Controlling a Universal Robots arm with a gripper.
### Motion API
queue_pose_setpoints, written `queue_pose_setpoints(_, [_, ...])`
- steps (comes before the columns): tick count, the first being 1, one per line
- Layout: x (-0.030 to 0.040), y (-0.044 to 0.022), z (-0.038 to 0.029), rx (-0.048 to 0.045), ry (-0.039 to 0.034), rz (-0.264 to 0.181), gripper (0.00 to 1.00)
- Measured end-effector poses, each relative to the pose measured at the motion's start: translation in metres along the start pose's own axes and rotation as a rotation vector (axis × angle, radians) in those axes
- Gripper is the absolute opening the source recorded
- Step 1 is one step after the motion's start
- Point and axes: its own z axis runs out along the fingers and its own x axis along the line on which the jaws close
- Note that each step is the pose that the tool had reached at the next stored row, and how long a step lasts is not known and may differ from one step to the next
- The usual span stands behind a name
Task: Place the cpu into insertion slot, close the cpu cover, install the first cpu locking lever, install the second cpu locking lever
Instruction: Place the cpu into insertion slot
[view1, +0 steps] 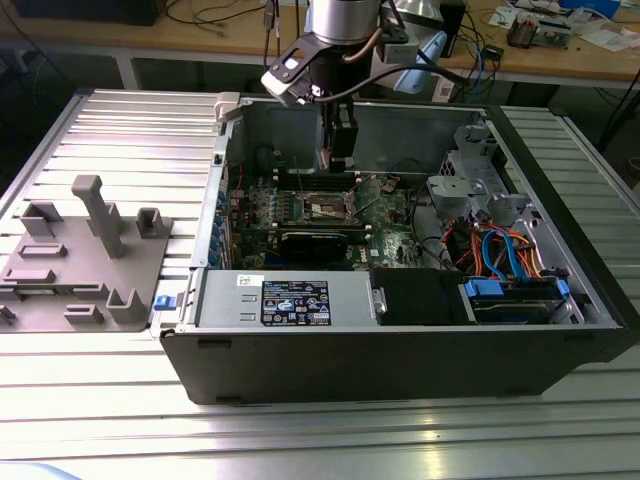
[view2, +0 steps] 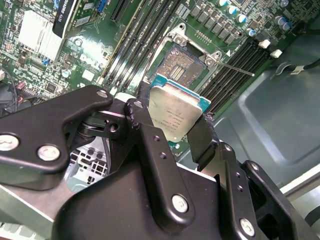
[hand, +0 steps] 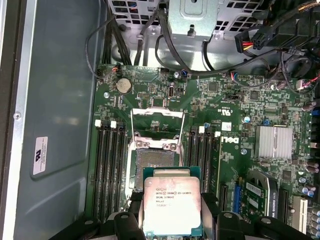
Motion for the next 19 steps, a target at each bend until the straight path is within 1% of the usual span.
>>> queue_pose_setpoints(19, [0.0000,-0.0002,0.0040,0.0000,0.0000,0.000,0.54])
